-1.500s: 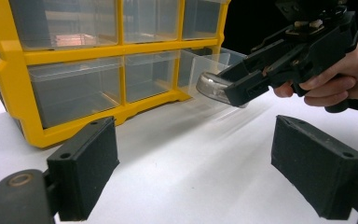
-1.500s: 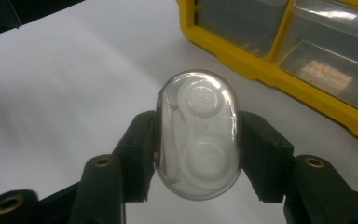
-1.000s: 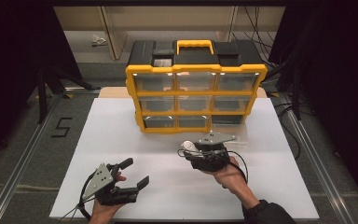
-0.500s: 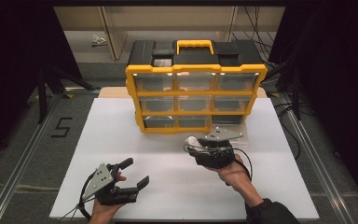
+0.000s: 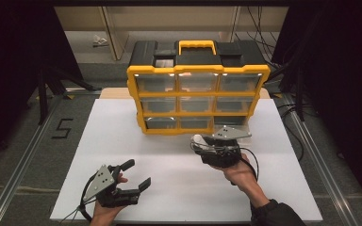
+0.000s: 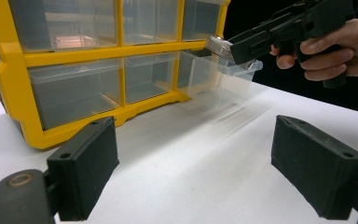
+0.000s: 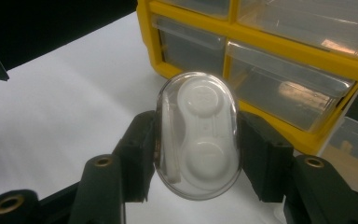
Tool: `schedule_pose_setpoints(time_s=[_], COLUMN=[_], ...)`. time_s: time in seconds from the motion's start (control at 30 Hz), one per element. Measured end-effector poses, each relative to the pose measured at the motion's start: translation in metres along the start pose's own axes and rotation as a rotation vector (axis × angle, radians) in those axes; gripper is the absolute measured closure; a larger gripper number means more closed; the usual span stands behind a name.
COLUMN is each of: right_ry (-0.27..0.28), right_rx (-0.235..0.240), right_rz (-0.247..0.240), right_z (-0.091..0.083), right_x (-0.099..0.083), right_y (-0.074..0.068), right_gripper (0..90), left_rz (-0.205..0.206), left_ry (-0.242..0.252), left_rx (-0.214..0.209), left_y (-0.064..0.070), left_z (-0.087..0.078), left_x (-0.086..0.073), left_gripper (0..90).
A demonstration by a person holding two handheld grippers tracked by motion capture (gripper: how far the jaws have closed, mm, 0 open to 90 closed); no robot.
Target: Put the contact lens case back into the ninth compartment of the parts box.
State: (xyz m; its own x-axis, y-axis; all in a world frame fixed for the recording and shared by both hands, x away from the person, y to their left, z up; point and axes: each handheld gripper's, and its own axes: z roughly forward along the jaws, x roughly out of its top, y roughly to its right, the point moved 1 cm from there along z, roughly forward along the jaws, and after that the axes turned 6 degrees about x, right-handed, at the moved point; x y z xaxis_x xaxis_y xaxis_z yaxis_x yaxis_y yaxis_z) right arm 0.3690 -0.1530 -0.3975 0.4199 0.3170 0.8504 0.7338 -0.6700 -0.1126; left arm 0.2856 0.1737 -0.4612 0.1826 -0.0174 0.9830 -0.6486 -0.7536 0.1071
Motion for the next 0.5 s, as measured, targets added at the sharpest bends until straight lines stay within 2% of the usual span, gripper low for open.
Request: schedule_pose_setpoints(time_s=[0.5], right_ry=[0.024], right_rx=[-0.018], right_rz=[0.016], right_z=[-0.0076], right_x=[0.0026], right_y=[0.0082], right_gripper=[49.6], left_rz=[-0.004], left_ry=[0.004], left_rx=[-0.002], left_y=[-0.0004], left_z=[-0.0004], left_x=[0.0004], left_gripper=[14.2])
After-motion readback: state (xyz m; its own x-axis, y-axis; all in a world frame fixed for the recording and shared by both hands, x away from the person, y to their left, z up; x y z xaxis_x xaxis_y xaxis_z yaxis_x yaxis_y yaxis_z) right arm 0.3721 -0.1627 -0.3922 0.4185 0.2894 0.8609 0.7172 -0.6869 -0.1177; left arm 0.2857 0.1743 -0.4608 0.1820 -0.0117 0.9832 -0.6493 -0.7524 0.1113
